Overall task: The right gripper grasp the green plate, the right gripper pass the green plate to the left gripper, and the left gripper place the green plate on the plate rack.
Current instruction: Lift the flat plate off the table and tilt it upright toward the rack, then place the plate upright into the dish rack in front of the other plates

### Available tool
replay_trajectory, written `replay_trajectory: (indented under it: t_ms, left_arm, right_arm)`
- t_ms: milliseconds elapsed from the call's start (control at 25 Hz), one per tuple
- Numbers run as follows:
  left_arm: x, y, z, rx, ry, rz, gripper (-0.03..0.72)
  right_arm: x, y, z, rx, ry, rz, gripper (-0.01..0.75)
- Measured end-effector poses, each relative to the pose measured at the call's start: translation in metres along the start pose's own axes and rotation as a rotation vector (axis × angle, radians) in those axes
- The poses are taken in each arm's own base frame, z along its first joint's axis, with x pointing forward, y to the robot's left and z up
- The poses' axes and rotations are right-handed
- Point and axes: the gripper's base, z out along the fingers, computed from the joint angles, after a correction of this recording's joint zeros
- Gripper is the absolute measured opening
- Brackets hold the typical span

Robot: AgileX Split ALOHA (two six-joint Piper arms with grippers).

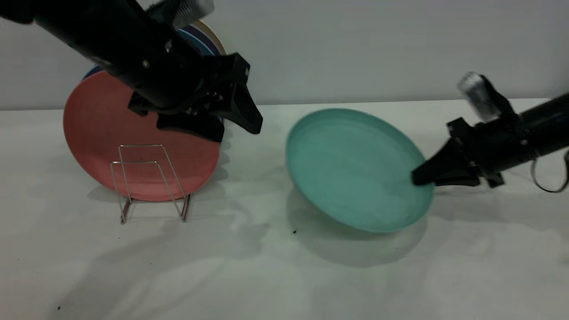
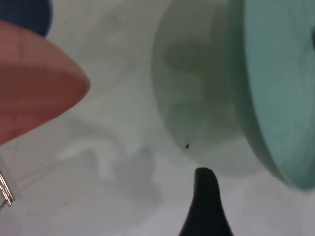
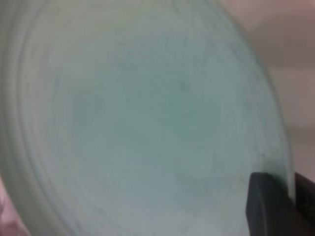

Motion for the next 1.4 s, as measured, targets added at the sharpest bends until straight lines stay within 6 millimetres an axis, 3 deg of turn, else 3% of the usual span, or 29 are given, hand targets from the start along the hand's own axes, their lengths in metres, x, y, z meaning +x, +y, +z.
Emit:
replay_trajectory:
  t_ms: [360,480,680,720,880,960,1080,1200,1280,1400]
  left_arm:
    - [0.007,-0.005,0.026,0.026,-0.003,-0.074,0.572]
    - [0.007,-0.008,0.028,0.031,-0.017,-0.075,0.468]
    - [0.005,-0.008,0.027,0.027,-0.029,-0.079,0.113]
    - [0.005,-0.007,0.027,0.021,-0.037,-0.085,0.079]
    - [0.005,-0.007,0.027,0.021,-0.038,-0.084,0.07]
    - [0.005,-0.007,0.027,0.023,-0.037,-0.086,0.07]
    - [0.004,-0.008,0.027,0.028,-0.038,-0.075,0.07]
    - [0.001,-0.011,0.02,0.042,-0.05,-0.013,0.071]
    - [-0.002,-0.011,0.013,0.045,-0.06,0.055,0.07]
    - [-0.01,-0.01,-0.006,0.046,-0.1,0.157,0.07]
  right_arm:
    - [-0.011,0.049,0.01,-0.046,0.025,-0.126,0.017]
    - [-0.01,0.054,0.012,-0.061,0.035,-0.135,0.017]
    - [-0.011,0.056,0.011,-0.071,0.039,-0.142,0.021]
    - [-0.01,0.056,0.011,-0.075,0.044,-0.144,0.026]
    - [-0.01,0.059,0.009,-0.098,0.052,-0.149,0.099]
    - [-0.013,0.065,0.005,-0.102,0.048,-0.165,0.19]
    - [-0.024,0.084,-0.011,-0.094,0.017,-0.226,0.364]
    - [-0.04,0.112,-0.044,-0.082,-0.054,-0.301,0.506]
    - [-0.049,0.135,-0.073,-0.101,-0.111,-0.326,0.558]
    - [-0.053,0.173,-0.12,-0.125,-0.155,-0.372,0.575]
